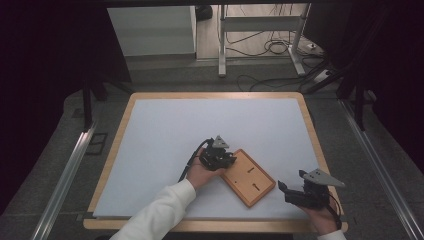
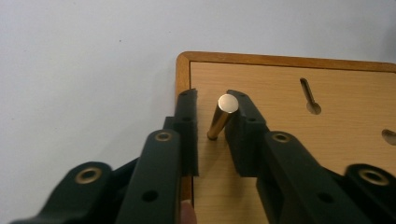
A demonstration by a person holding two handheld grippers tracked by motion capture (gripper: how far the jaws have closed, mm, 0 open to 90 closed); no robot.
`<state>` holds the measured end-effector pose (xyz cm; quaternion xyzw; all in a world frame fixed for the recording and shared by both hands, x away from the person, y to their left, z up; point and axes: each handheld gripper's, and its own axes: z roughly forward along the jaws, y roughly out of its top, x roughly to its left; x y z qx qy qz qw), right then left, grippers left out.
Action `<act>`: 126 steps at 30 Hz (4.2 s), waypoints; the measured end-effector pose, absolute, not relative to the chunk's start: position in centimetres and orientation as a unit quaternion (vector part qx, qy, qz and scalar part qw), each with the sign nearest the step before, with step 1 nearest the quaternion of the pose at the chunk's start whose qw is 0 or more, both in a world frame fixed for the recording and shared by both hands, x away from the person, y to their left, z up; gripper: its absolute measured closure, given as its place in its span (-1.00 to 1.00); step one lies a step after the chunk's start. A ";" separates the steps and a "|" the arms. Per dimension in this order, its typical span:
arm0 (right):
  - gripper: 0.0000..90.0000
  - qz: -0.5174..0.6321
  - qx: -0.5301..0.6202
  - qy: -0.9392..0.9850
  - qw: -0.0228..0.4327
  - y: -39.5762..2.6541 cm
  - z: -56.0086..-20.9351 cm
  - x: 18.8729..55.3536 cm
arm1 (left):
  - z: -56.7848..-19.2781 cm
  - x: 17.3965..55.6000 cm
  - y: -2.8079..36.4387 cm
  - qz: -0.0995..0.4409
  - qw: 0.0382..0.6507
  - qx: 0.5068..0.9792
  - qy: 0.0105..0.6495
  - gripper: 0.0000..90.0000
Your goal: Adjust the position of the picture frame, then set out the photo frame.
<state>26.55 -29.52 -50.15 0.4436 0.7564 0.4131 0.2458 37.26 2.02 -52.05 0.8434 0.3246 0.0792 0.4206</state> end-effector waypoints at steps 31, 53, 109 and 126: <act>-0.69 0.424 0.445 0.749 0.249 -29.6 -49.8 26.3 | -50.5 37.5 5.4 0.077 0.437 0.833 0.330 0.82; -0.69 0.419 0.444 0.753 0.247 -29.3 -50.1 26.3 | -51.3 38.8 9.5 0.086 0.416 0.836 0.348 0.85; -0.69 0.434 0.411 0.768 0.230 -26.8 -49.8 27.3 | -50.1 38.4 14.6 0.121 0.412 0.840 0.331 -0.20; -0.69 0.431 0.392 0.777 0.236 -25.8 -49.6 26.6 | -50.6 39.1 13.7 0.107 0.419 0.855 0.288 -0.16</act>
